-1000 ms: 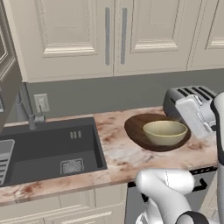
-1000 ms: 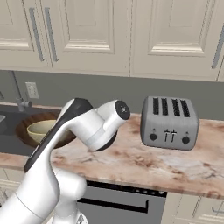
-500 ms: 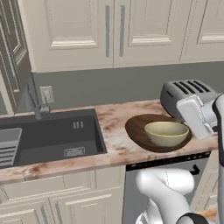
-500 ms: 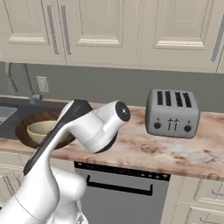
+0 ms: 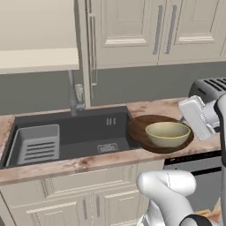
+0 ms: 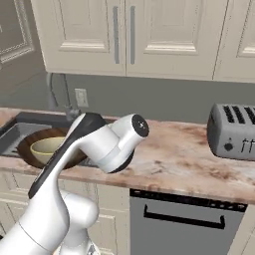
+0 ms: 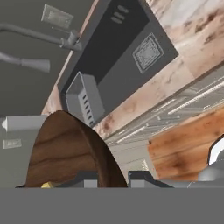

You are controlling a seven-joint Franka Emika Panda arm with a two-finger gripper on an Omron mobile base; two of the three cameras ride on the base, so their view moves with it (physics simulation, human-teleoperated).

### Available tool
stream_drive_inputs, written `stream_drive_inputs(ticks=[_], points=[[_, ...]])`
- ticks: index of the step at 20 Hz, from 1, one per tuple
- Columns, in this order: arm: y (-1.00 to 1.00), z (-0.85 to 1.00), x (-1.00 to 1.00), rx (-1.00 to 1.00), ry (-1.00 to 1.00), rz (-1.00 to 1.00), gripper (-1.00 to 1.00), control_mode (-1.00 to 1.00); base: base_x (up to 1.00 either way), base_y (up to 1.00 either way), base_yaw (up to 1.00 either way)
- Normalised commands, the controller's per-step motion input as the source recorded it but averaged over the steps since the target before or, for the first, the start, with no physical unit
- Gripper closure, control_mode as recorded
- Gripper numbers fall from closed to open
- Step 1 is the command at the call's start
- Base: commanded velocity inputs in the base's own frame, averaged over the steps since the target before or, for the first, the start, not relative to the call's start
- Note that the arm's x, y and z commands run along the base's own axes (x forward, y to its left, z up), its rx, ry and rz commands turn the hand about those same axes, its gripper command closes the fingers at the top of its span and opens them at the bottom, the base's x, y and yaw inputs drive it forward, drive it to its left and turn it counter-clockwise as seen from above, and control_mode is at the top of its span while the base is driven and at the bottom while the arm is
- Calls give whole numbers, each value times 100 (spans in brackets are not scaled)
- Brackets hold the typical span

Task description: Pick up the bowls on the counter and stack them on top of one another in the open cabinet. Place the smaller bowl on top of the larger bowl.

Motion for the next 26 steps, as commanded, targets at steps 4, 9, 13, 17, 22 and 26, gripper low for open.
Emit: stream_drive_inputs(ticks=[4,9,13,17,22,26], points=[[0,0,0,0,0,0,100,100,-48,78,0],[0,0,0,0,0,0,100,100,-46,77,0],[0,0,0,0,0,0,100,100,-29,81,0],[0,0,0,0,0,0,100,100,-8,78,0],[0,0,0,0,0,0,100,100,-1,72,-1],[0,0,0,0,0,0,100,100,-3,52,-1]])
